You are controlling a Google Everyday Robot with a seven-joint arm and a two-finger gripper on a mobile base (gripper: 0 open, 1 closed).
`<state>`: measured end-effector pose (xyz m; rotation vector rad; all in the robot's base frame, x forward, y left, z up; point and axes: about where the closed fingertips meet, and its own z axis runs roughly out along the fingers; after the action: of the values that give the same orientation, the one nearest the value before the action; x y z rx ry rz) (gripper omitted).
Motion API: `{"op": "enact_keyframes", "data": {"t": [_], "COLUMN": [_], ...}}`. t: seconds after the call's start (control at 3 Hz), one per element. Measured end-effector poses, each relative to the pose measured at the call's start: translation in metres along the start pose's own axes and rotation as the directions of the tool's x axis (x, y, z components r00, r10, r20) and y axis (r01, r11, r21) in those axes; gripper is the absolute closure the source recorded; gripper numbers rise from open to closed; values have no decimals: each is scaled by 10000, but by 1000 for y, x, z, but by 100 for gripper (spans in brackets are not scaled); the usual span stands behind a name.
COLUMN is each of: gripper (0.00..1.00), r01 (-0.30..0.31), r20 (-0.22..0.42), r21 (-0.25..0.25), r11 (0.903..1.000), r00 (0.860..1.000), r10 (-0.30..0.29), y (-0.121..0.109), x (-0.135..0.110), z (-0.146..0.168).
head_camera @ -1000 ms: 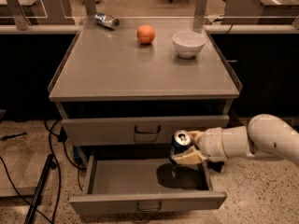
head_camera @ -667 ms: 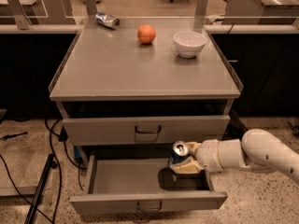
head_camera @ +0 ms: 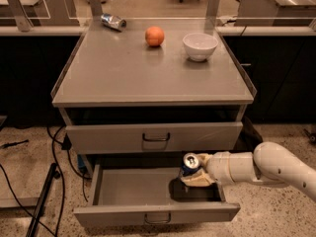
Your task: Place pepsi can into middle drawer
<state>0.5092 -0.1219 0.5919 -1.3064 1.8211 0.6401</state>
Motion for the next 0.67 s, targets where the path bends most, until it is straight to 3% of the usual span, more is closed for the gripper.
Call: {"op": "enact_keyframes", "data": {"t": [0.67], "gripper": [100], "r01": [515], "r20": [-34], "r21": [570], "r11": [9970], "r00": [9987], "r10": [-514], "y": [-15], "x": [51], "z": [42]}}
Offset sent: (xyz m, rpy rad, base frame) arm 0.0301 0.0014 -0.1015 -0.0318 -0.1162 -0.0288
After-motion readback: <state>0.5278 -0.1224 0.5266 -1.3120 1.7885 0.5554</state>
